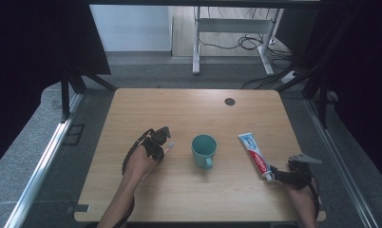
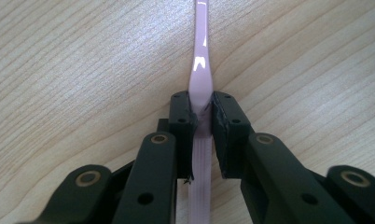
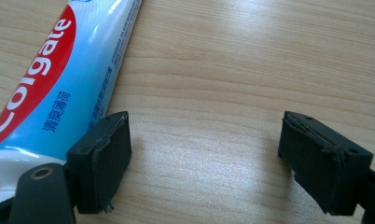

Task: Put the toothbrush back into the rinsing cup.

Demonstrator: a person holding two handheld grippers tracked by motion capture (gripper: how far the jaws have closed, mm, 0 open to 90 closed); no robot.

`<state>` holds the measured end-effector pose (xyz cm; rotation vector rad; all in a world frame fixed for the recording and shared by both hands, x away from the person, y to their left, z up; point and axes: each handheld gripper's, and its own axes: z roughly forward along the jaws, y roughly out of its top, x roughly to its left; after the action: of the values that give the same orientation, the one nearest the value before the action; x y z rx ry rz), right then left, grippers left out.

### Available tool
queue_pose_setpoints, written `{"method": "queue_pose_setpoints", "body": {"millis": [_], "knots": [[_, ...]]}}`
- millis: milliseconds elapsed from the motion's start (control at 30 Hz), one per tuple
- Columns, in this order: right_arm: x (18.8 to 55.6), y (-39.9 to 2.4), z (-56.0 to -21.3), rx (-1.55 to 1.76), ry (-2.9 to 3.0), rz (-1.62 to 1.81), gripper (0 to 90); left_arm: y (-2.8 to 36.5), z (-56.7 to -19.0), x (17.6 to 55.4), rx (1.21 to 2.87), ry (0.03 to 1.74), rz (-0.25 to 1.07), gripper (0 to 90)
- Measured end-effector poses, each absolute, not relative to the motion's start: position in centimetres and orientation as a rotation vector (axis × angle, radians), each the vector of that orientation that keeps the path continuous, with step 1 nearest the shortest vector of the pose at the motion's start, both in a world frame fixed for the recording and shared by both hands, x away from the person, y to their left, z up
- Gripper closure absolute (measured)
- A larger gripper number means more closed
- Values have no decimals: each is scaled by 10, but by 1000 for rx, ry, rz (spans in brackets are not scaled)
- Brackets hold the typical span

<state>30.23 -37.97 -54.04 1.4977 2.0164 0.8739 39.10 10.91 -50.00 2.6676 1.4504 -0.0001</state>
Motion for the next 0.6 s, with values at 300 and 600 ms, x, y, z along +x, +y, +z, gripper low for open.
{"method": "queue_pose_setpoints", "body": {"millis": [300, 600], "knots": [[302, -380, -540, 1496, 2017, 874, 169, 114, -499, 391, 2643, 1409, -43, 789], [302, -380, -540, 1498, 2016, 874, 169, 119, -484, 389, 2560, 1354, -32, 789]]}}
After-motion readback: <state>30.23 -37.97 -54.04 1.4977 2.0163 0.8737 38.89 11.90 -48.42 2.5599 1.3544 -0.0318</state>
